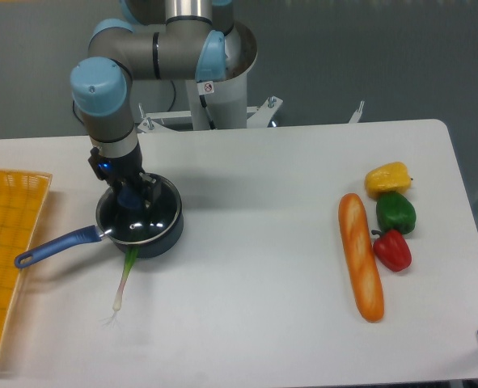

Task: Close the pot lid
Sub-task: 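Press and settle the lid on the saucepan, then open the gripper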

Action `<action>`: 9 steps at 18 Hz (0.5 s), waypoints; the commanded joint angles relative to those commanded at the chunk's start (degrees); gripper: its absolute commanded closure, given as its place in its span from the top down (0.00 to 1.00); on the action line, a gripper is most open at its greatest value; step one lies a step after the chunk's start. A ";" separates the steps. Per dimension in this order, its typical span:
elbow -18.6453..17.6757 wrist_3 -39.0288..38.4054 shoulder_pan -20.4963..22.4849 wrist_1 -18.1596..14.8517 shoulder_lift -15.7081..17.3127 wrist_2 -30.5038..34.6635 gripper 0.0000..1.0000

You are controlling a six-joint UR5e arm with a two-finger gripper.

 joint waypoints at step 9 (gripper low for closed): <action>0.00 0.00 -0.09 -0.09 -0.44 0.09 0.54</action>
